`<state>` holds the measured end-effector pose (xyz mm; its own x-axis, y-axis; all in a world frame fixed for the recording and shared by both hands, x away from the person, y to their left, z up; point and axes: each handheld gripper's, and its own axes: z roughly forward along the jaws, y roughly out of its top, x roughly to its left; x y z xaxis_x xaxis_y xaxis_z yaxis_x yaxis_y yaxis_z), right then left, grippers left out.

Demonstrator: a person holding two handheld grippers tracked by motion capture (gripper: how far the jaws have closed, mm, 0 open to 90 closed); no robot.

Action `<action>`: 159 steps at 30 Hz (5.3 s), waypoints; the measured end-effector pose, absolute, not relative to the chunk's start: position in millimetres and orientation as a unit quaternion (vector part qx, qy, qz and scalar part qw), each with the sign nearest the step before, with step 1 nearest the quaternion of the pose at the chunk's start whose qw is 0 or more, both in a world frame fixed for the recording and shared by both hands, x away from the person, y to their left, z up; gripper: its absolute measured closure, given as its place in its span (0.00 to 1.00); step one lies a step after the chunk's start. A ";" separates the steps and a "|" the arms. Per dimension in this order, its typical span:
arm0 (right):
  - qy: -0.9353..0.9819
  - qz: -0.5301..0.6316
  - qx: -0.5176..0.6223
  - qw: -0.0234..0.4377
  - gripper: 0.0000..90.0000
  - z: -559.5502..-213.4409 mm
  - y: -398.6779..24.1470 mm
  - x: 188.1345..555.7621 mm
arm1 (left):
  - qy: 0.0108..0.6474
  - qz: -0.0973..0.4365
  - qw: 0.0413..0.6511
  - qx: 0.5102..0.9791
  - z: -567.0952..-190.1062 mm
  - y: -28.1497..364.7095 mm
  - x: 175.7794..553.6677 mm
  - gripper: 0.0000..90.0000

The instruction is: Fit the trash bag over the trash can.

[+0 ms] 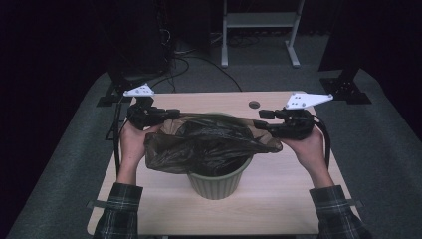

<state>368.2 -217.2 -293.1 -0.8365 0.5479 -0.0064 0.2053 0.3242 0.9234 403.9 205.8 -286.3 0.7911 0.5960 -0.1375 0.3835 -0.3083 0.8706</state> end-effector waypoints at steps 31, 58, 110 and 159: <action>0.795 0.489 0.338 0.122 0.81 -388.4 -205.6 417.3 | 0.361 0.044 0.465 0.807 -384.9 212.3 429.5 1.00; 0.794 0.561 0.186 0.143 0.65 -262.5 -152.7 372.3 | 0.355 0.053 0.477 0.803 -374.2 219.2 415.7 1.00; 0.862 0.423 0.279 0.028 0.86 -468.2 -221.6 310.1 | 0.397 0.032 0.448 0.801 -431.1 228.6 410.2 0.92; 0.902 0.408 0.115 0.081 0.11 -287.4 -139.1 355.2 | 0.275 0.093 0.332 0.897 -467.9 243.6 311.5 0.01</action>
